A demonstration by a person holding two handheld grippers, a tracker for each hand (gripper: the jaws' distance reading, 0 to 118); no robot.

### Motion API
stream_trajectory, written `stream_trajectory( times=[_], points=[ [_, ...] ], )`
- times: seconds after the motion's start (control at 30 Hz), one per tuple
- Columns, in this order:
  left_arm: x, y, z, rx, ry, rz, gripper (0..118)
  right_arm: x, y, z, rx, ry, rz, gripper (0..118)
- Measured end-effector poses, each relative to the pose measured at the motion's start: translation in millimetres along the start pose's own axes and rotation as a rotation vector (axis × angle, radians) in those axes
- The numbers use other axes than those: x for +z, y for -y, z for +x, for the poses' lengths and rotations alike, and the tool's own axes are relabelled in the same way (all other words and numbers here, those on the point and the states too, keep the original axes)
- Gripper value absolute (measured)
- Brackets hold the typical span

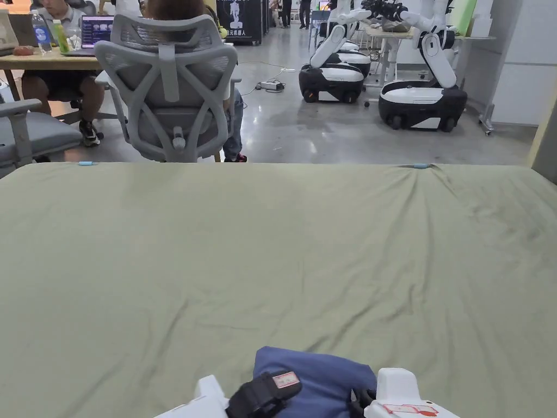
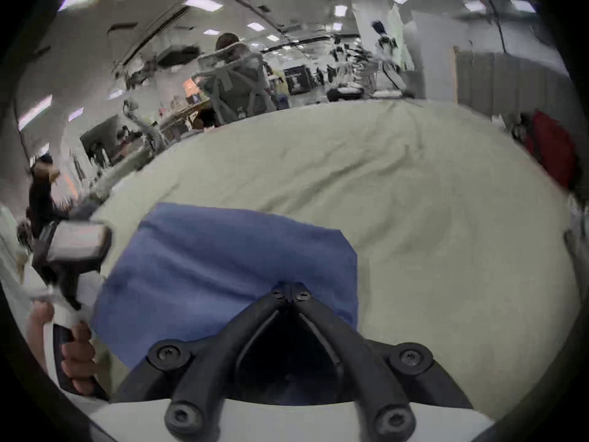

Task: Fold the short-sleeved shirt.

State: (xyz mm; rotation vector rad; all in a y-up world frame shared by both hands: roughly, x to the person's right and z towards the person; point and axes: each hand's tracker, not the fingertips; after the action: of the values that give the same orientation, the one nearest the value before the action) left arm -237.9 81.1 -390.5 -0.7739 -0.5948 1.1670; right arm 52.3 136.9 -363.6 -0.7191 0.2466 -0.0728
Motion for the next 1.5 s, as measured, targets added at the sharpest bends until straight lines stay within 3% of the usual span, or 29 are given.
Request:
stream_trajectory(
  times=[0.03, 0.07, 0.1, 0.17, 0.3, 0.5, 0.73, 0.9, 1.0, 1.07, 1.17, 1.2, 1.23, 1.27, 1.3, 1.33, 1.5],
  points=[
    [-8, 0, 8, 0.007, -0.016, -0.029, 82, 1, 0, -3, 0.028, 0.015, 0.004, 0],
    [-13, 1, 10, 0.013, -0.119, -0.043, 66, 3, 0, -9, 0.057, 0.036, 0.021, 0],
    [-14, 1, 12, -0.013, -0.146, -0.02, 42, 5, -1, -13, 0.079, 0.058, 0.03, 0],
    [-3, -6, 24, -0.104, -0.165, -0.015, 36, 13, -4, -22, 0.091, 0.036, 0.041, 0],
    [38, -31, 45, -0.247, -0.25, 0.024, 35, 25, -22, -62, 0.165, 0.037, 0.097, 0],
    [135, -104, 39, -0.331, -0.381, 0.074, 35, 16, -48, -162, 0.235, -0.013, 0.153, 0],
    [264, -197, 11, -0.334, -0.498, 0.118, 35, -16, -63, -289, 0.259, -0.138, 0.181, 0],
    [318, -258, -21, -0.321, -0.558, 0.09, 35, -38, -68, -341, 0.275, -0.197, 0.166, 0],
    [326, -268, -37, -0.264, -0.497, 0.111, 37, -45, -69, -352, 0.302, -0.206, 0.164, 0],
    [328, -268, -38, -0.325, -0.498, 0.149, 45, -47, -70, -351, 0.308, -0.208, 0.165, 0],
    [356, -274, -33, -0.353, -0.582, 0.329, 103, -47, -69, -344, 0.339, -0.195, 0.166, 0],
    [365, -276, -29, -0.348, -0.616, 0.348, 103, -47, -70, -341, 0.343, -0.187, 0.168, 0],
    [376, -278, -22, -0.346, -0.674, 0.356, 89, -45, -71, -335, 0.34, -0.184, 0.17, 0],
    [385, -276, -14, -0.363, -0.751, 0.385, 67, -42, -70, -330, 0.334, -0.181, 0.172, 0],
    [388, -268, -5, -0.399, -0.81, 0.425, 18, -39, -71, -325, 0.329, -0.175, 0.174, 0],
    [388, -258, 4, -0.46, -0.869, 0.454, 0, -36, -72, -317, 0.32, -0.162, 0.18, 0],
    [341, -199, 57, -0.608, -0.808, 0.46, 0, -6, -81, -265, 0.244, -0.118, 0.221, 0]
  ],
)
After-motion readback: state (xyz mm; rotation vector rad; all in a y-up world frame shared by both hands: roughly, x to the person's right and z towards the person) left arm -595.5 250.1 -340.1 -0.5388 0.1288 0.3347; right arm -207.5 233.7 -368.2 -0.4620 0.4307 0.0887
